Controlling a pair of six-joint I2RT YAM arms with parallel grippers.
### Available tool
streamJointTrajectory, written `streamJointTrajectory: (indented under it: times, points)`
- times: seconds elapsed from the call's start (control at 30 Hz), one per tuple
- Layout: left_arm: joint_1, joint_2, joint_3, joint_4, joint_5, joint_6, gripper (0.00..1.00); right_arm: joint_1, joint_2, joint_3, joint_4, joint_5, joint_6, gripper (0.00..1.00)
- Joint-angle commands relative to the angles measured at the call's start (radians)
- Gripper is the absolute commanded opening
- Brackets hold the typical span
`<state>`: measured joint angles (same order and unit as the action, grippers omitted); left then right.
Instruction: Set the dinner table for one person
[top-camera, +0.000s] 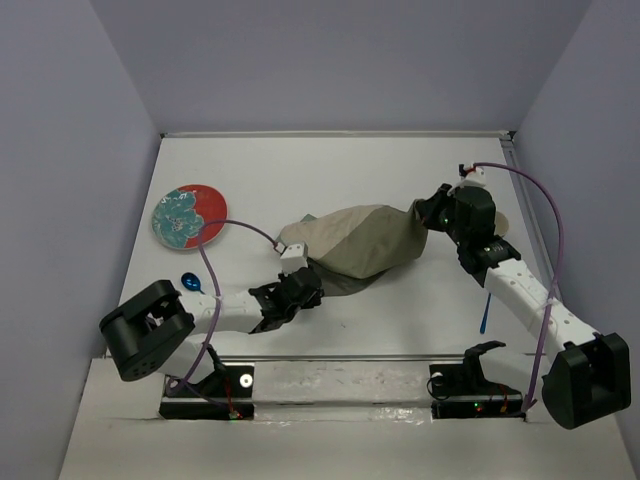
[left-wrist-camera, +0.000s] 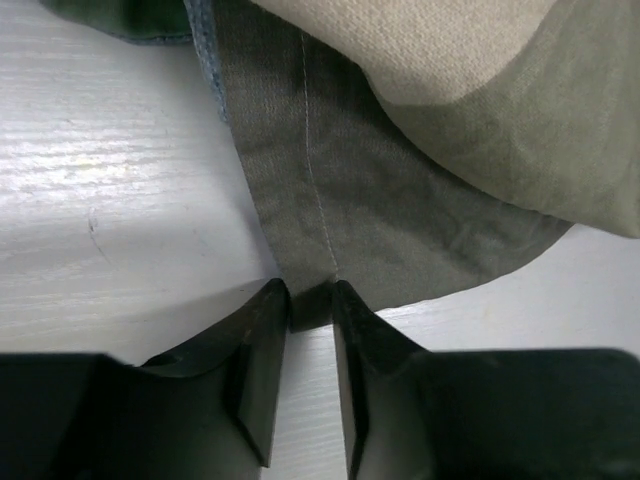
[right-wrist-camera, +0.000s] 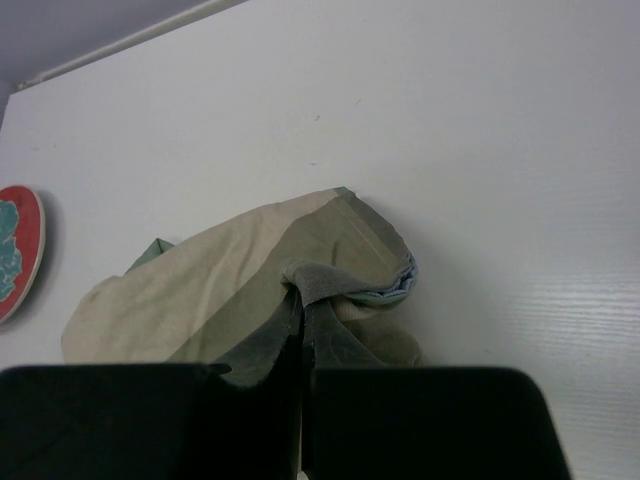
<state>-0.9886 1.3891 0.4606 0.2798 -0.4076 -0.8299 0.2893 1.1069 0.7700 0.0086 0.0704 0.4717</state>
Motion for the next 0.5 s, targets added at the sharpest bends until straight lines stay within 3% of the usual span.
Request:
streamJointTrajectory:
  times: [0.0, 0.17, 0.33, 0.47]
  points:
    - [-0.007, 0.019, 0.007, -0.031, -0.036, 0.021, 0.32, 0.001, -0.024, 0.005, 0.059, -0.004, -0.004, 0.0]
    - [-0.008, -0.007, 0.012, -0.053, -0.043, 0.051, 0.02, 0.001, -0.047, 0.015, 0.044, 0.0, -0.008, 0.0]
    - [-0.002, -0.242, 0.07, -0.166, -0.121, 0.132, 0.0, 0.001, -0.102, 0.044, -0.005, -0.006, -0.016, 0.0]
    - [0.112, -0.451, 0.148, -0.275, -0.102, 0.222, 0.0, 0.001, -0.178, 0.095, -0.126, -0.021, -0.027, 0.0]
